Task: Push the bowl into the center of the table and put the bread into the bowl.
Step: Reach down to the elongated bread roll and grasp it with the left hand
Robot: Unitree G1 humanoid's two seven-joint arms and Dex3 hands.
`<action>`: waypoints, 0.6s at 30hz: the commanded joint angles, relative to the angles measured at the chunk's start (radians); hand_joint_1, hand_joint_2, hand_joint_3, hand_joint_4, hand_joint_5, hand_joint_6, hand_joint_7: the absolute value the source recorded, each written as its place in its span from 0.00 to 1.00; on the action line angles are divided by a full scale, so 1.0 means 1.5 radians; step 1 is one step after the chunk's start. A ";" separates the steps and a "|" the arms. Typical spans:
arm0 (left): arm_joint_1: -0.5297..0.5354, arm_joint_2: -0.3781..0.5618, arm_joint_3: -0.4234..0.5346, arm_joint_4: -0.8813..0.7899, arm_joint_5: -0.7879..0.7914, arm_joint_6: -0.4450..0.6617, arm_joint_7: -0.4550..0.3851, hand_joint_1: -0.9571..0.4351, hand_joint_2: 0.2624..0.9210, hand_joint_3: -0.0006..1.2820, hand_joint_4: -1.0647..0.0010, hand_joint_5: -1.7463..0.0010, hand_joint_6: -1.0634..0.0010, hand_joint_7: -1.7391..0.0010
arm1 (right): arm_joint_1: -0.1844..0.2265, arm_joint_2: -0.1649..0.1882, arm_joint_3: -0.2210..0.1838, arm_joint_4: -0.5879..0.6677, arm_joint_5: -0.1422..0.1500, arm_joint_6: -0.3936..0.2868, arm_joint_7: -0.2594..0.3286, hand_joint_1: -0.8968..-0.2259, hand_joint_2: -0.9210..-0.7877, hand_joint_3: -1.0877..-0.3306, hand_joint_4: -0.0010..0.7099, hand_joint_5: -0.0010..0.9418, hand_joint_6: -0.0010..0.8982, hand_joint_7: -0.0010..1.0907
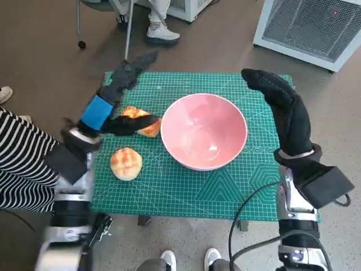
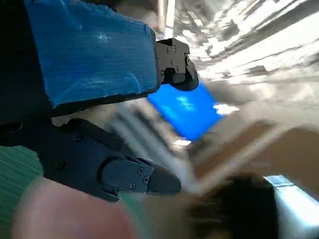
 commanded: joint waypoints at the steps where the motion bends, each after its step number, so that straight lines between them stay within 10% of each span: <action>1: -0.047 0.075 -0.025 0.057 0.088 0.034 0.027 0.30 0.91 0.01 0.81 1.00 0.90 0.83 | 0.013 0.001 -0.002 0.018 0.005 0.002 -0.002 0.06 0.00 0.45 0.27 0.00 0.00 0.57; 18: -0.149 0.115 -0.133 0.233 0.152 0.080 -0.011 0.53 0.73 0.00 0.83 1.00 0.69 0.96 | 0.011 0.004 -0.013 0.030 0.012 -0.010 -0.006 0.07 0.00 0.47 0.28 0.01 0.01 0.57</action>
